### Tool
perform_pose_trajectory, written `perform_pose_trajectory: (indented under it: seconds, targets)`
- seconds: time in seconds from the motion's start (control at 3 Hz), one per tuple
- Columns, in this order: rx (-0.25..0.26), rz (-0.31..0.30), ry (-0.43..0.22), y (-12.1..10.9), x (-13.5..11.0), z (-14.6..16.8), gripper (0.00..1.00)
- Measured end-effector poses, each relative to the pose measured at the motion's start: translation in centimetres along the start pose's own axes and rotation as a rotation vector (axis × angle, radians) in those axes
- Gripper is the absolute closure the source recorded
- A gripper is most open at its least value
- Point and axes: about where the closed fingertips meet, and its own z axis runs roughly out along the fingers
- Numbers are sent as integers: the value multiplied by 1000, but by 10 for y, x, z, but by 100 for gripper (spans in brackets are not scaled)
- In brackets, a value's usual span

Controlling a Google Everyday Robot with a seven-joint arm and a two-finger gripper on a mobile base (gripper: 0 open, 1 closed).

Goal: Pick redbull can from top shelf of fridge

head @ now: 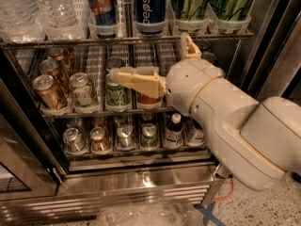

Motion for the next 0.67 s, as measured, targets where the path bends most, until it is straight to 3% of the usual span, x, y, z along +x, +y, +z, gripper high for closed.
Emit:
perform_pose_trajectory:
  seconds: [0.67]
  targets:
    - [-21, 41, -27, 16, -19, 31, 0]
